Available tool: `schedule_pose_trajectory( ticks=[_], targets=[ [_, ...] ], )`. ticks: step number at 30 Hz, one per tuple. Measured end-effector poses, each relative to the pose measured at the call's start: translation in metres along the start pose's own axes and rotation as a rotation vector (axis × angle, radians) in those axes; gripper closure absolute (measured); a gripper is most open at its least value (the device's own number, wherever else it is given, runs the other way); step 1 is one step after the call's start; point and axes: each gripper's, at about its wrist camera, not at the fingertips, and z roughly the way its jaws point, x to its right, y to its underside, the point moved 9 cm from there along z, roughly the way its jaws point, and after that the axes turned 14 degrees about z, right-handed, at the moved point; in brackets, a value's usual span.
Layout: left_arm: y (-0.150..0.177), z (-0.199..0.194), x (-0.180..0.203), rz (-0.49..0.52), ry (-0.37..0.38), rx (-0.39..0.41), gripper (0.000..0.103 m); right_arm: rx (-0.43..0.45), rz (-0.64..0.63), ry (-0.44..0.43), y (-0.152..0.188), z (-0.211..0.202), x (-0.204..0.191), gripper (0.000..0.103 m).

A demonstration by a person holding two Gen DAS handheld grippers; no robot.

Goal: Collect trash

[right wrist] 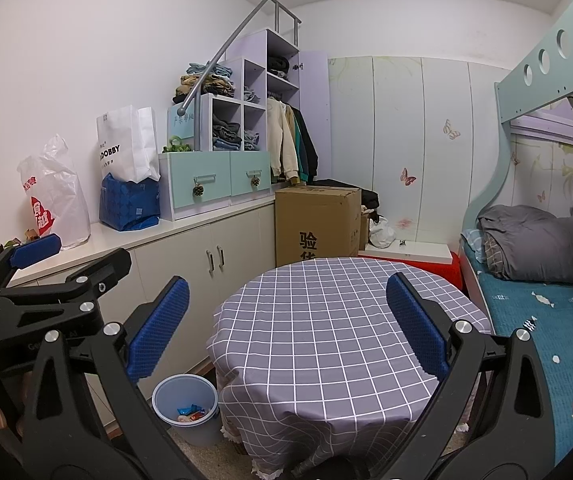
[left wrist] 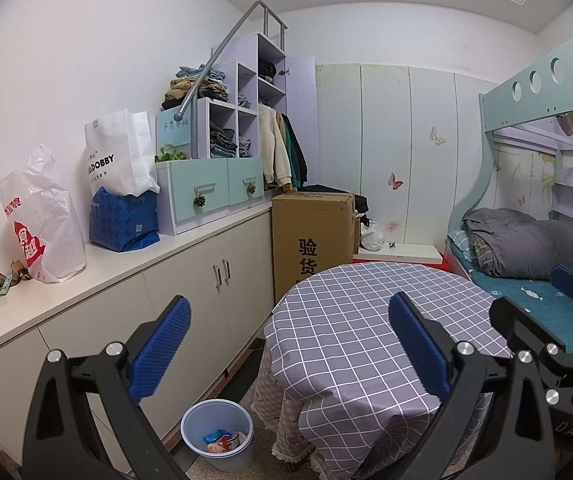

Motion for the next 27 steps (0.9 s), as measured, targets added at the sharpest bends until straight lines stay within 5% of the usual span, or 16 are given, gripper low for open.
schedule_pose_trajectory(
  ticks=[27],
  targets=[
    [0.0004, -0.0006, -0.0003, 0.002, 0.000, -0.003, 0.006, -0.007, 0.002, 0.002, 0.0051, -0.0023, 0.0089, 0.006]
  ],
)
